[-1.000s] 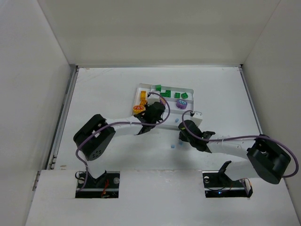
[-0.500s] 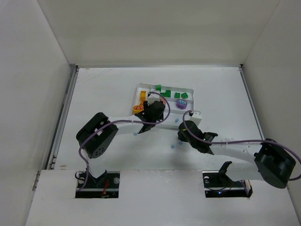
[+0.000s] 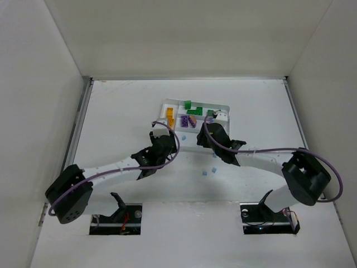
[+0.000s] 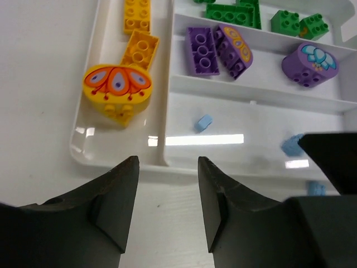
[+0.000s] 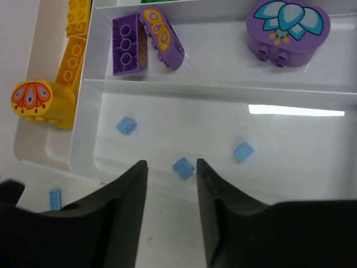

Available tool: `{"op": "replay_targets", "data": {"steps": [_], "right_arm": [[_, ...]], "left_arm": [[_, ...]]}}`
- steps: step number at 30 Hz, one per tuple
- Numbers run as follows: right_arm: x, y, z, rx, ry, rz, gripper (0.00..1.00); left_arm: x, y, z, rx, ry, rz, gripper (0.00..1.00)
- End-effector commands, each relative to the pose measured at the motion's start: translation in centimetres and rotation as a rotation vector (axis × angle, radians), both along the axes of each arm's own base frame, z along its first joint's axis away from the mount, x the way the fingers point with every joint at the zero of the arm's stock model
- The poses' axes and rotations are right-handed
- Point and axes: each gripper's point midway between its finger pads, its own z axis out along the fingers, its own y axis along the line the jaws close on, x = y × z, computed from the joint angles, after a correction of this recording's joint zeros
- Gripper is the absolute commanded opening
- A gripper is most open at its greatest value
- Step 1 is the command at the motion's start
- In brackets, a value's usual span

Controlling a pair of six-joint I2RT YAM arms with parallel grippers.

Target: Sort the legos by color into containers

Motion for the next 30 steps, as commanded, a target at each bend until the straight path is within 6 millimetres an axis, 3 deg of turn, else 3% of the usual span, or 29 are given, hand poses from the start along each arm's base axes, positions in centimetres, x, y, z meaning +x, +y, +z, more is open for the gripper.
{"op": "replay_targets", "data": {"steps": [1, 5, 10, 14, 17, 22, 30], "right_arm": [[2.0, 2.0, 2.8, 0.060, -0.093, 0.029, 0.51], [1.0, 0.7, 3.0, 0.048, -0.107, 0.012, 0.48], [-2.9, -2.0, 0.7, 0.034, -0.069, -0.026, 0.33], [-5.3, -4.2, -1.4, 0.004, -0.002, -0.076, 0.33], [-6.6, -6.1, -3.5, -0.040, 0.062, -0.131, 0.39], [-7.3, -6.5, -5.2, -0.058, 0.109, -0.142, 0.46], [-6.3, -5.9, -6.1, -0.080, 0.120, -0.147, 0.48]], "left_arm": [[-1.8, 3.4, -1.1, 0.033, 0.023, 0.089, 0.43], [-3.6, 5.3, -3.3, 0.053, 0.083, 0.124, 0.42], [-4.1, 5.6, -5.6, 0.081, 0.131, 0.134, 0.40], [-3.7, 5.1, -6.7, 0.100, 0.147, 0.133, 0.40], [-3.3, 5.0, -7.4, 0.113, 0.153, 0.136, 0.40], [-3.2, 5.2, -8.3, 0.149, 0.167, 0.145, 0.39], [-3.1, 5.2, -9.3, 0.175, 0.183, 0.146, 0.35]]}}
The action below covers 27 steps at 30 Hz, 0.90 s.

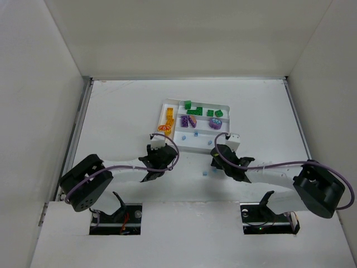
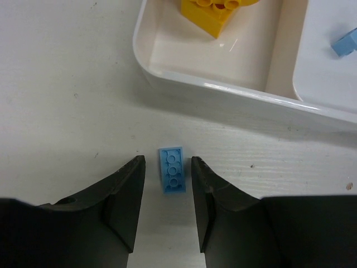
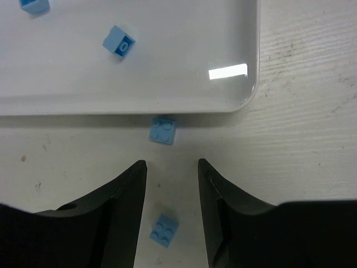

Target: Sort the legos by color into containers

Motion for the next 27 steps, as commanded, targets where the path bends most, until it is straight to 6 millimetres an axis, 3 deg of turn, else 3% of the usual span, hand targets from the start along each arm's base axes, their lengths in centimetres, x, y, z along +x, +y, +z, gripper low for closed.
{"op": "replay_targets", "data": {"steps": [1, 7, 13, 18, 21, 24, 27], "right_arm": [[1.3, 0.5, 1.0, 0.020, -0.039, -0.032, 0.48], [1.9, 0.5, 0.6, 0.007, -0.044, -0.051, 0.47], [2.6, 0.7, 0.4, -0.019, -0.048, -0.063, 0.46], [3.3, 0.7, 0.3, -0.062, -0.062, -0.075, 0.44], [3.6, 0.6, 0.1, -0.080, -0.065, -0.084, 0.32], [3.4, 0.7, -0.1, -0.089, -0.061, -0.078, 0.24], [2.7, 1.6, 0.5, -0.082, -0.077, -0.044, 0.21]], "left_arm": [[0.6, -0.4, 0.3, -0.014, -0.010, 0.013, 0.35], [0.5, -0.7, 0.1, -0.014, -0.006, 0.002, 0.23], [0.2, -0.6, 1.6, -0.035, -0.032, -0.015, 0.16], [0.2, -1.0, 5.1, -0.099, -0.086, -0.026, 0.15], [0.6, -2.0, 7.8, -0.152, -0.130, -0.045, 0.15], [1.9, -3.8, 10.1, -0.205, -0.169, -0.070, 0.15], [3.8, -6.6, 11.6, -0.243, -0.200, -0.127, 0.15]]}}
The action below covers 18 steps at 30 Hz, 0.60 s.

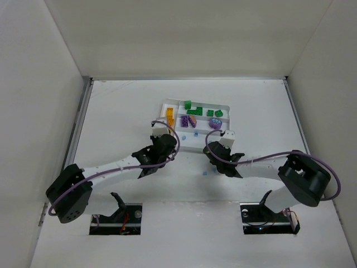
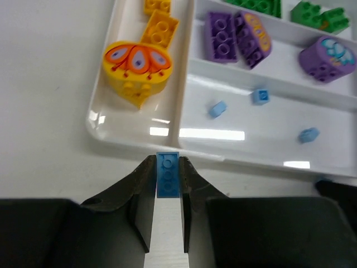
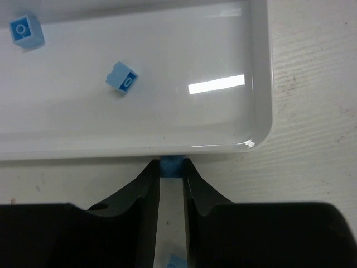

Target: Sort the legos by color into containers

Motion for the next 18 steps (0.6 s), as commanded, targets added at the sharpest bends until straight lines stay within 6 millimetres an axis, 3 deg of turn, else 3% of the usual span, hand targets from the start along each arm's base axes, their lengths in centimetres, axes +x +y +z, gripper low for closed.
{"op": "replay_targets", "data": {"steps": [1, 5, 9, 13, 18], "right_arm": [[-0.2, 1.8, 1.8, 0.030, -0.053, 0.036, 0.21], [-1.4, 2.9, 3.6, 0.073, -0.098, 0.090, 0.21], [-1.3, 3.5, 5.6, 0.104, -0.144, 0.131, 0.21], [0.1, 3.8, 7.5, 0.119, -0.194, 0.153, 0.21], [2.9, 4.7, 9.0, 0.156, -0.230, 0.170, 0.21]], "left_arm": [[2.5, -3.7, 3.2, -0.062, -0.072, -0.071, 0.15], [4.9, -6.3, 3.4, -0.054, -0.091, -0.106, 0.15], [6.8, -7.7, 2.0, -0.025, -0.068, -0.118, 0.18], [7.7, -7.5, 1.4, -0.016, -0.055, -0.098, 0.30], [6.4, -6.2, 2.6, -0.041, -0.082, -0.081, 0.37]]}}
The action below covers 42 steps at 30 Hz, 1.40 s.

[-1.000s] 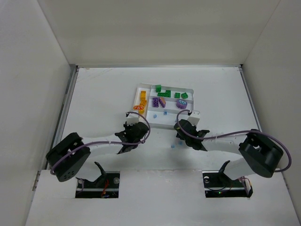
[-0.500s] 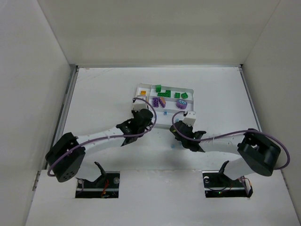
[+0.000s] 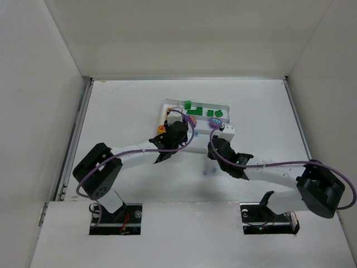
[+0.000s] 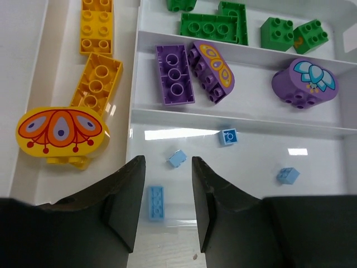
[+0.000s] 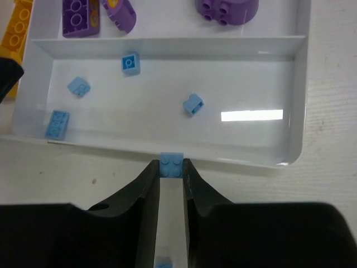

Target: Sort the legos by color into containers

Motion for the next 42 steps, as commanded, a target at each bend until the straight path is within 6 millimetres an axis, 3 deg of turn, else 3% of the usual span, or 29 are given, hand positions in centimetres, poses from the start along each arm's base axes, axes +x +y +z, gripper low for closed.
{"op": "replay_targets", "data": {"steps": [1, 6, 9, 11, 15, 22, 32, 42], "right_arm": [[3.2, 2.3, 3.3, 0.078, -0.084, 0.038, 0.21], [5.5, 4.0, 3.0, 0.110, -0.075, 0.062, 0.24], [5.8, 4.0, 3.7, 0.107, -0.093, 0.055, 0.40], [5.8, 3.2, 4.1, 0.098, -0.111, 0.035, 0.48], [4.4, 0.9, 3.5, 0.078, -0.110, -0.002, 0.49], [0.8, -3.2, 1.0, 0.095, -0.042, -0.095, 0.40], [-0.1, -4.0, 0.9, 0.111, -0.036, -0.099, 0.45], [-0.7, -4.4, 0.4, 0.112, -0.023, -0.090, 0.45]], "left_arm": [[-0.7, 0.3, 3.7, -0.071, -0.082, 0.005, 0.37], [-5.0, -0.3, 3.0, -0.113, -0.059, -0.050, 0.36], [-8.3, -1.6, 1.9, -0.124, -0.033, -0.118, 0.36], [-10.2, -2.7, 1.2, -0.136, -0.014, -0.166, 0.37], [-13.1, -5.2, -0.1, -0.118, 0.020, -0.270, 0.39], [-16.8, -9.6, -0.8, -0.093, 0.041, -0.410, 0.39], [-17.4, -12.0, -2.6, -0.057, 0.082, -0.438, 0.45], [-17.0, -11.7, -4.7, 0.031, 0.105, -0.402, 0.43]]}}
